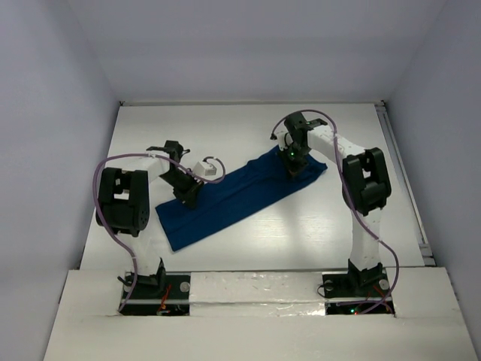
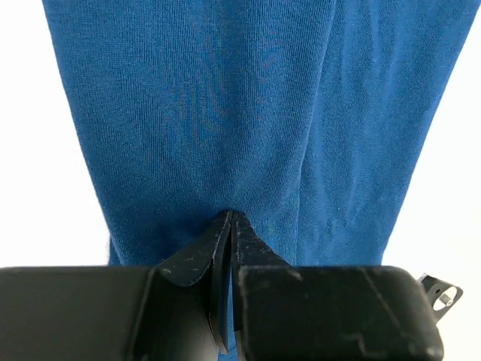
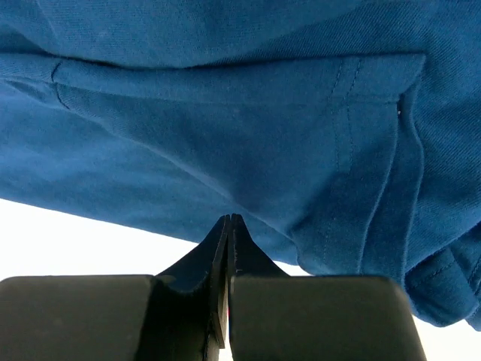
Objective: Fold and stack the t-shirts
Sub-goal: Rotate the tshirt 90 degrees
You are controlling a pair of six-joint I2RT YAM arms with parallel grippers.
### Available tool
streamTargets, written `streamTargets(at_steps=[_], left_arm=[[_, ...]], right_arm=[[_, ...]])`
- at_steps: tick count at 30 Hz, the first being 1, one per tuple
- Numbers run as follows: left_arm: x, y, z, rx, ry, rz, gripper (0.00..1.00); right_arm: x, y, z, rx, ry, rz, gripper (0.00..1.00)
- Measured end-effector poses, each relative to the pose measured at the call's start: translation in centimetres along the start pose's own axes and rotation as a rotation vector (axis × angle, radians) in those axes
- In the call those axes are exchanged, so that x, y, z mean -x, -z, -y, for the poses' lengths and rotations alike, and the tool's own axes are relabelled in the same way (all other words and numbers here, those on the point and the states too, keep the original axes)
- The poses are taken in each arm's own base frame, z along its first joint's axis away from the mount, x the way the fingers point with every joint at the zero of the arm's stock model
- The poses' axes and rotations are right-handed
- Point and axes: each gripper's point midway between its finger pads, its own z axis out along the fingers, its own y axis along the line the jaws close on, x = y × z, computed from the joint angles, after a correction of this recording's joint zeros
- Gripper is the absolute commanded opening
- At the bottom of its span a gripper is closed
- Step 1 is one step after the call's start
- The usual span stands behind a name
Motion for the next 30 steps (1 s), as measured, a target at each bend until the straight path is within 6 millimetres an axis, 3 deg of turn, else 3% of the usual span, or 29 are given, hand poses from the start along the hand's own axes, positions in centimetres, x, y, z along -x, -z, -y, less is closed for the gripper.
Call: streamTargets(at_steps=[11,20,25,30], left_arm=[[-0.5,-0.2,0.6,0.021,-0.026,0.035,0.00],[-1.1,-0.5,2.2,-0.026,-0.092,0.031,0.00],[-0.9,-1.8,5.2,-0.144,-0.147,-0.016,0.00],[-0.3,-3.7,9.5,-0.316,-0.226,-0.089,0.00]], right_arm=[[0.8,-2.2,0.7,-0.014,-0.023,-0.050,0.00],[6.4,-2.8,1.7,-0.026,-0.041,0.021,0.00],[9.4,-2.7,2.1,-0.044,-0.041,0.069,0.00],[11.7,-2.2,2.1,-0.034,-0.029,0.126,0.00]])
